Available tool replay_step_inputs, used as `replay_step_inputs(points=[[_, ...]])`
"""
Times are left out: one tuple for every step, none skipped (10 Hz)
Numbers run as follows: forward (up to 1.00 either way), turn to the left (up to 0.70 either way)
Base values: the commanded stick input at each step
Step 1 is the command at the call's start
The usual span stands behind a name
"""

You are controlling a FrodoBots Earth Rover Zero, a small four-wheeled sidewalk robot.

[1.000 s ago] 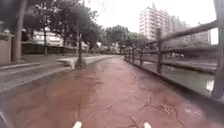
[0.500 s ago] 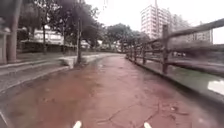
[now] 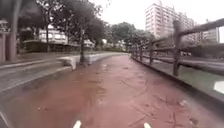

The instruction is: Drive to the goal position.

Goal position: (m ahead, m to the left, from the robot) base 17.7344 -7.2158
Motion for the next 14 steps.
replay_step_inputs(points=[[0.50,0.00],[0.50,0.00],[0.50,0.00],[0.50,0.00],[0.50,0.00],[0.50,0.00],[0.50,0.00],[0.50,0.00],[0.50,0.00],[0.50,0.00],[0.50,0.00],[0.50,0.00],[0.50,0.00],[0.50,0.00]])
